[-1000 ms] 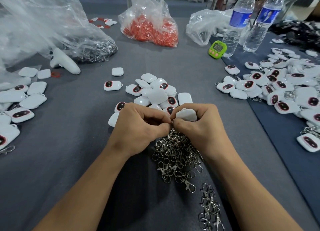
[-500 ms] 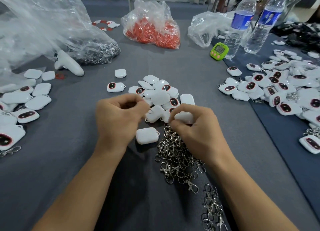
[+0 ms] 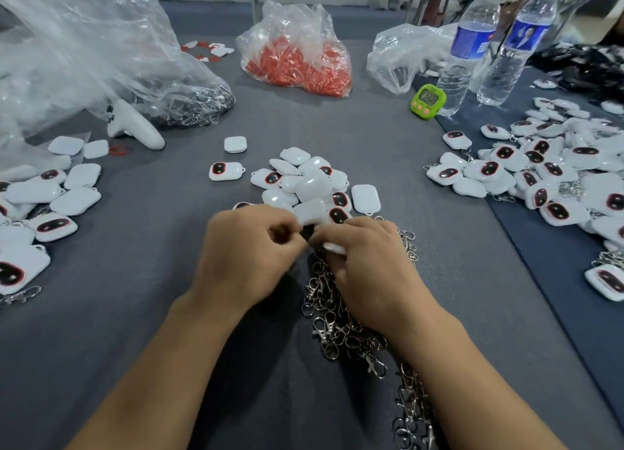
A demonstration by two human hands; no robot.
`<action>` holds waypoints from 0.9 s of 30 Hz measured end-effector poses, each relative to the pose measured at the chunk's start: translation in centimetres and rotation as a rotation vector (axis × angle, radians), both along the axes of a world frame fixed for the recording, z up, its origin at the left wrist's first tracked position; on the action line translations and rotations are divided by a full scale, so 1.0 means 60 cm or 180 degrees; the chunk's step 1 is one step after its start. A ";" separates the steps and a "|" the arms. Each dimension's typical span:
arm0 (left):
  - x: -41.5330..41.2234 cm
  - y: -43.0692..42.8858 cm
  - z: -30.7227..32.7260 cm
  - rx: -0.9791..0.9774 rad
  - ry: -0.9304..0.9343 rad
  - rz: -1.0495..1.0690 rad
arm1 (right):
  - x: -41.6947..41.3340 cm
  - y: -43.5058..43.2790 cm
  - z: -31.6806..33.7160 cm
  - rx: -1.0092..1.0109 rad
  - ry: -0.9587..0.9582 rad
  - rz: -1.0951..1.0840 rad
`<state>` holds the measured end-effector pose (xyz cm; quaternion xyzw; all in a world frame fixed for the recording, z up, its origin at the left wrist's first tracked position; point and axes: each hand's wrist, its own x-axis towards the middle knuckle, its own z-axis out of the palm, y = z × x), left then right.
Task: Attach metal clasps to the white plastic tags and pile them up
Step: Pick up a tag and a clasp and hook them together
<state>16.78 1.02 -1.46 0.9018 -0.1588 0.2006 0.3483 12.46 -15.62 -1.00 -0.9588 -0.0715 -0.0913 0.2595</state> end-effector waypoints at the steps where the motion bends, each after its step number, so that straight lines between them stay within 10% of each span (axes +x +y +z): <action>1: -0.003 -0.005 -0.002 0.0282 0.0110 -0.0182 | -0.003 -0.004 0.004 -0.0135 0.0081 0.0033; 27: 0.013 -0.011 -0.015 0.0350 0.0904 -0.0779 | 0.013 -0.041 -0.002 0.1515 0.0384 -0.0716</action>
